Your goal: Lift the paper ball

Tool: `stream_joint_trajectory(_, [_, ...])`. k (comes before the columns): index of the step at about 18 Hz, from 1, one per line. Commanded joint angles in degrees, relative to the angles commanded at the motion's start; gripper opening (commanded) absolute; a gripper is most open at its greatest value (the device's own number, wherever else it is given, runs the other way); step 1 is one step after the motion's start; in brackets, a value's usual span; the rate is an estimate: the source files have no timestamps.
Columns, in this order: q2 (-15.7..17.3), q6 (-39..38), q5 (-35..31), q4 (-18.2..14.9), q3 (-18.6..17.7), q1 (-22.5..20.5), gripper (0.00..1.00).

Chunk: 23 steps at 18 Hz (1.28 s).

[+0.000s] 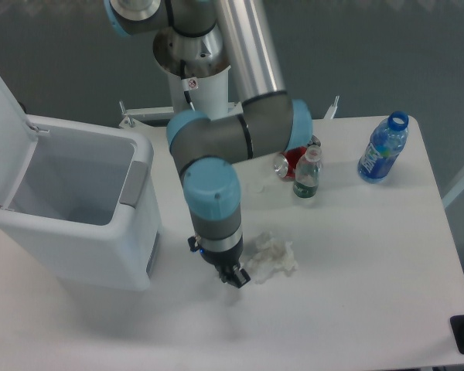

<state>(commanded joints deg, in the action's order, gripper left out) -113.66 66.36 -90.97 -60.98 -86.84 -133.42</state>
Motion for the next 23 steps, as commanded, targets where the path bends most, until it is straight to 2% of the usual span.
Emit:
stream_joint_trajectory(7, [7.1,-0.2,5.2,-9.8,-0.2,-3.2,0.0])
stream_joint_trajectory(14, [11.4,3.9,7.6,-12.7,-0.9,-7.4,0.0])
stream_joint_trajectory(23, [12.5,5.8,7.7,-14.3,-0.9,-8.7,0.0])
